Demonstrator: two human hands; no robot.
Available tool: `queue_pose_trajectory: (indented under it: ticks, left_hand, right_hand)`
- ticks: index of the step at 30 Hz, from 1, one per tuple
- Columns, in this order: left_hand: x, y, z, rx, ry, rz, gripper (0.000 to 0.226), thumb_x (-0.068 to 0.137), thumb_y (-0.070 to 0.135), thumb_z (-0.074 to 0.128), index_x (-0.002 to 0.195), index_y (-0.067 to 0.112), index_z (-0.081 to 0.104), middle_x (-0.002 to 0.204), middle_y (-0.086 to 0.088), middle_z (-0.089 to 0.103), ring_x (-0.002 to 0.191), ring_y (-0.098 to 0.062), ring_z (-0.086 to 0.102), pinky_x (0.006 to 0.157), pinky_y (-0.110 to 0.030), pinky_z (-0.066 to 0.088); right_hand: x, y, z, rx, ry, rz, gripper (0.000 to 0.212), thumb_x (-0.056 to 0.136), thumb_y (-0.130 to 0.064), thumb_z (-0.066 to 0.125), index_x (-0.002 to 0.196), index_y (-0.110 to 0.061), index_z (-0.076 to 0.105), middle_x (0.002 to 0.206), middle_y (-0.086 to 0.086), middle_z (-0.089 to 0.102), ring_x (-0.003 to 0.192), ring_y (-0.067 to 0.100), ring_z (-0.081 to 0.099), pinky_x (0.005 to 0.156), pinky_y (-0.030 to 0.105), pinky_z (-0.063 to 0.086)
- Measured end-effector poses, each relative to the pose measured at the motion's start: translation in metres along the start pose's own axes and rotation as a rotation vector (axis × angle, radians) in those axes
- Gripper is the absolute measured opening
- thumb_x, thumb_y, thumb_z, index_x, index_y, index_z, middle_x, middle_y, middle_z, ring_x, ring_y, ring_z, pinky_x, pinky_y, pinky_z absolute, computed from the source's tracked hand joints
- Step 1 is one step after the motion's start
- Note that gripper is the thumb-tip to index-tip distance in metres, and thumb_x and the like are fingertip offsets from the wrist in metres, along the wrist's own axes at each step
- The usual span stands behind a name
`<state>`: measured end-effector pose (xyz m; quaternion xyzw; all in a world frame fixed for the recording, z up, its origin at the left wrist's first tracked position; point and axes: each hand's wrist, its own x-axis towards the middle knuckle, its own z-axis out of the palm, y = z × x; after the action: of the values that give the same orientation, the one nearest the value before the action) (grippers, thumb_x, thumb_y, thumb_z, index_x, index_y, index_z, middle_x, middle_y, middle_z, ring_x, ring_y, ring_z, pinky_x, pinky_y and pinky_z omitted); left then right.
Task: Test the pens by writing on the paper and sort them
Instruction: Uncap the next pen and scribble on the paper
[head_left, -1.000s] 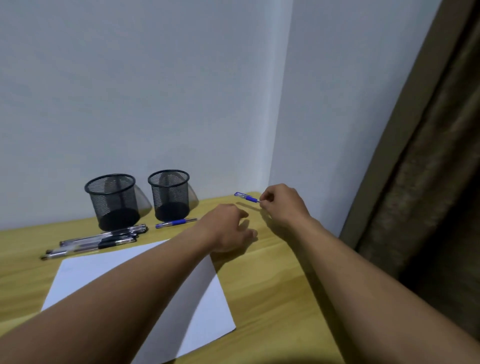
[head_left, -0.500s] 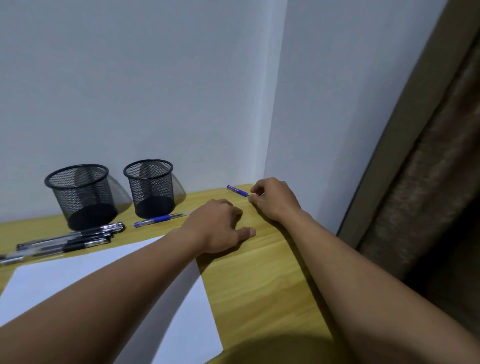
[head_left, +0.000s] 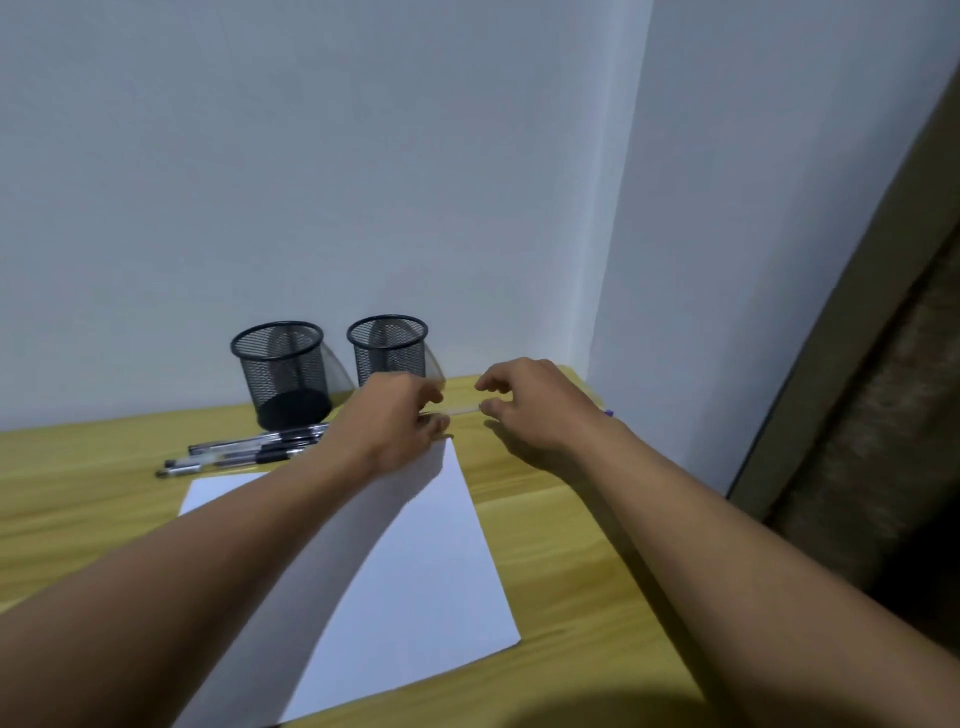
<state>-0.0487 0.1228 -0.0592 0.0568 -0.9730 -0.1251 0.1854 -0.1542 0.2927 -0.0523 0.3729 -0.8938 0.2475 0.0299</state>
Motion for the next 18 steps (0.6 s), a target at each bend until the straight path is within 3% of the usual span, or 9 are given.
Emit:
queue_pose_trajectory:
  ticks: [2, 4, 6, 12, 18]
  left_hand:
    - [-0.005, -0.004, -0.007, 0.045, -0.009, -0.045, 0.018, 0.081, 0.026, 0.064, 0.071, 0.011, 0.061, 0.065, -0.005, 0.060, 0.068, -0.031, 0.053, 0.054, -0.031, 0.033]
    - [-0.008, -0.006, -0.011, 0.074, -0.036, -0.094, 0.009, 0.079, 0.016, 0.061, 0.077, 0.010, 0.066, 0.071, -0.010, 0.065, 0.067, -0.031, 0.050, 0.054, -0.031, 0.032]
    - [-0.009, -0.008, -0.010, 0.077, -0.055, -0.114, 0.013, 0.079, 0.008, 0.057, 0.081, 0.012, 0.070, 0.076, -0.012, 0.067, 0.069, -0.030, 0.048, 0.057, -0.029, 0.031]
    - [-0.007, -0.015, -0.005, 0.085, -0.026, -0.077, 0.020, 0.080, 0.007, 0.058, 0.089, 0.016, 0.073, 0.081, -0.012, 0.068, 0.075, -0.034, 0.059, 0.058, -0.031, 0.039]
    - [-0.015, -0.010, -0.017, 0.023, 0.087, -0.032, 0.024, 0.081, 0.004, 0.054, 0.090, 0.017, 0.072, 0.087, -0.010, 0.068, 0.084, -0.033, 0.060, 0.064, -0.038, 0.048]
  right_hand:
    - [0.004, -0.008, 0.009, -0.039, -0.036, -0.001, 0.038, 0.096, -0.024, 0.062, 0.134, -0.020, 0.065, 0.136, 0.004, 0.066, 0.129, 0.023, 0.057, 0.106, 0.035, 0.046]
    - [0.008, -0.012, 0.018, -0.090, -0.075, 0.009, 0.040, 0.098, -0.024, 0.058, 0.137, -0.020, 0.063, 0.138, 0.007, 0.065, 0.128, 0.027, 0.057, 0.105, 0.036, 0.045]
    - [0.011, -0.012, 0.025, -0.109, -0.095, 0.016, 0.038, 0.100, -0.022, 0.054, 0.137, -0.017, 0.064, 0.134, 0.010, 0.067, 0.123, 0.029, 0.060, 0.103, 0.037, 0.048]
    - [0.006, -0.009, 0.025, -0.065, 0.025, -0.011, 0.016, 0.096, -0.014, 0.062, 0.105, -0.016, 0.075, 0.102, 0.002, 0.068, 0.096, 0.022, 0.064, 0.080, 0.034, 0.051]
    - [-0.015, -0.017, -0.001, 0.115, 0.102, 0.012, 0.015, 0.099, -0.010, 0.056, 0.103, -0.013, 0.071, 0.104, 0.001, 0.064, 0.097, 0.019, 0.060, 0.085, 0.036, 0.051]
